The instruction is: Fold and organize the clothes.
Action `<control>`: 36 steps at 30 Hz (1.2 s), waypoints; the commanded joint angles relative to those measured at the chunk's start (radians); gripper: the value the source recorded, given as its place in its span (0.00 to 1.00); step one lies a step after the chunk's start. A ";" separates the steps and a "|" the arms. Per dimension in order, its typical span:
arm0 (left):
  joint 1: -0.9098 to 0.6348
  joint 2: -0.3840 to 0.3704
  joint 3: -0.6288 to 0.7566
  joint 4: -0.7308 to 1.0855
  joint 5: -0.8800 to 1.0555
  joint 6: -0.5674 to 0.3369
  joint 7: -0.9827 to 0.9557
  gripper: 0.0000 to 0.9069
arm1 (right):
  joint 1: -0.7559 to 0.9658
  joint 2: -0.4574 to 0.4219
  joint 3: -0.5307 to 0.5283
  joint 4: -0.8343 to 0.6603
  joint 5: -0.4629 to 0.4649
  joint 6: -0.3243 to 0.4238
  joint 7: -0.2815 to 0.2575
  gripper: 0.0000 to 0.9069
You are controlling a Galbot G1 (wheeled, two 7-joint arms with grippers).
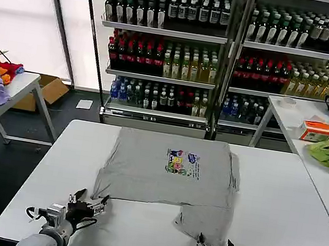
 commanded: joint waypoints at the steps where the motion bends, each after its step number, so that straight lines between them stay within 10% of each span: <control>1: 0.017 0.002 0.011 0.015 -0.007 0.020 0.009 0.04 | -0.002 0.001 -0.007 -0.030 0.012 -0.003 0.003 0.39; 2: 0.018 0.002 0.012 0.016 -0.006 0.020 0.010 0.03 | -0.003 0.000 -0.007 -0.033 0.011 -0.003 0.003 0.36; 3: 0.022 0.002 0.014 0.016 -0.006 0.020 0.012 0.01 | -0.003 -0.002 -0.007 -0.038 0.011 -0.002 0.003 0.00; 36: -0.020 -0.017 0.009 -0.131 -0.106 -0.032 -0.030 0.00 | 0.132 -0.026 0.139 0.085 -0.060 0.106 -0.138 0.00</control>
